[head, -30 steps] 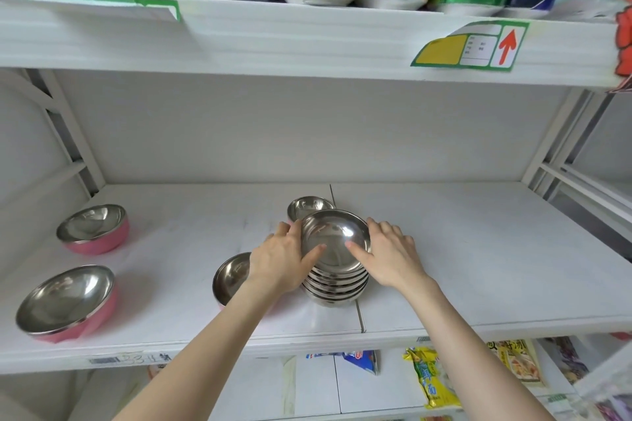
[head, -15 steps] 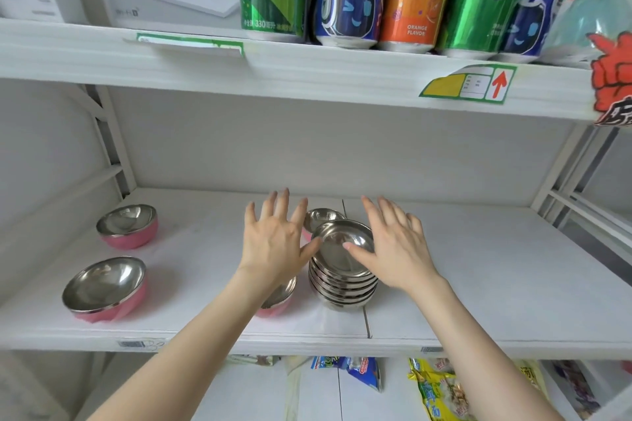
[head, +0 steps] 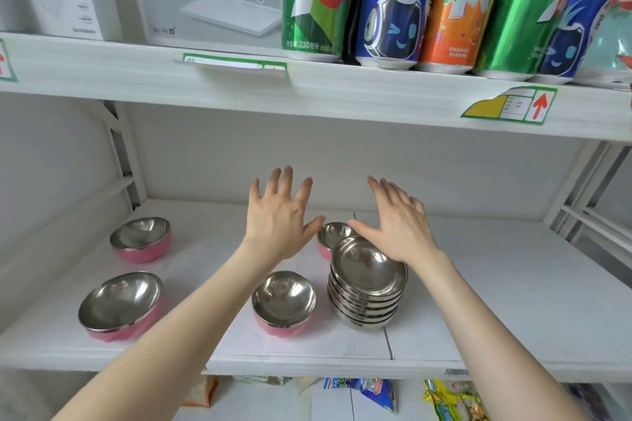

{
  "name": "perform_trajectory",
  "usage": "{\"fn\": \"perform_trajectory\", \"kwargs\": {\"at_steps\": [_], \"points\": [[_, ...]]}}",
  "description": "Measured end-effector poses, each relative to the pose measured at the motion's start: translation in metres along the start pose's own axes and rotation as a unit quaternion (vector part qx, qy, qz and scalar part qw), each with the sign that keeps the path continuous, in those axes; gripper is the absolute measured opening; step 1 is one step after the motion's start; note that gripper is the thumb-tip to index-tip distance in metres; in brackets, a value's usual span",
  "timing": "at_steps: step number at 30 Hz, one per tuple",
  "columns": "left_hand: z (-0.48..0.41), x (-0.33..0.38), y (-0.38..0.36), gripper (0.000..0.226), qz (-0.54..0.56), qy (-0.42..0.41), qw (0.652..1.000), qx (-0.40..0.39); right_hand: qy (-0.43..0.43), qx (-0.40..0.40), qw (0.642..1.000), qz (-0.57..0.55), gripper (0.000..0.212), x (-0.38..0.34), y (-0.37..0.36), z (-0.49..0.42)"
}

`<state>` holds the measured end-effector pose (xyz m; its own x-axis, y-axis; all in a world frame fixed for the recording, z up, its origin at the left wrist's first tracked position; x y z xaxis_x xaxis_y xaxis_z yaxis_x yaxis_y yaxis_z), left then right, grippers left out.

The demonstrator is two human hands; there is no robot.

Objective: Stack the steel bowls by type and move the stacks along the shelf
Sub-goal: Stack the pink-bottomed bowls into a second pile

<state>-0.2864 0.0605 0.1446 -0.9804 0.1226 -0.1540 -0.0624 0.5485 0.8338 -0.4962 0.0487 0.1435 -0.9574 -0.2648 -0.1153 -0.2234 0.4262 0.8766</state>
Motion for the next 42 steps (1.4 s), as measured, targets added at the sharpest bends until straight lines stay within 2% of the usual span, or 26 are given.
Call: {"fn": "perform_trajectory", "kwargs": {"at_steps": [6, 16, 26, 36, 42], "points": [[-0.028, -0.023, -0.029, 0.078, 0.005, -0.014, 1.000, -0.020, -0.033, -0.028, 0.998, -0.043, 0.092, 0.000, -0.022, -0.033], [-0.067, -0.029, -0.093, 0.084, 0.025, -0.010, 0.997, -0.075, -0.067, -0.077, 0.995, -0.018, 0.096, 0.022, -0.064, -0.071], [-0.088, -0.012, -0.169, 0.093, 0.035, 0.000, 0.987, -0.156, -0.083, -0.181, 0.980, 0.004, 0.100, 0.058, -0.113, -0.100], [-0.081, 0.012, -0.235, 0.101, 0.093, 0.016, 0.958, -0.271, -0.162, -0.325, 0.928, -0.082, 0.108, 0.105, -0.161, -0.102], [-0.076, 0.022, -0.251, 0.093, 0.148, 0.041, 0.934, -0.324, -0.209, -0.379, 0.891, -0.139, 0.103, 0.122, -0.184, -0.097]]}}
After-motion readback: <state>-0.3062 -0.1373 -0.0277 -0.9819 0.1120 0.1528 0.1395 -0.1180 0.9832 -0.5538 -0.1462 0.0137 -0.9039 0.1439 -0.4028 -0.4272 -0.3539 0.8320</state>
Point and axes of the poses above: each hand's wrist, its own z-axis away from the middle knuckle, its own y-axis out of the back of the hand, x = y × z, the point moved 3 cm from there along -z, towards the middle knuckle, and after that the axes turned 1 degree about -z, right-handed, at the moved point
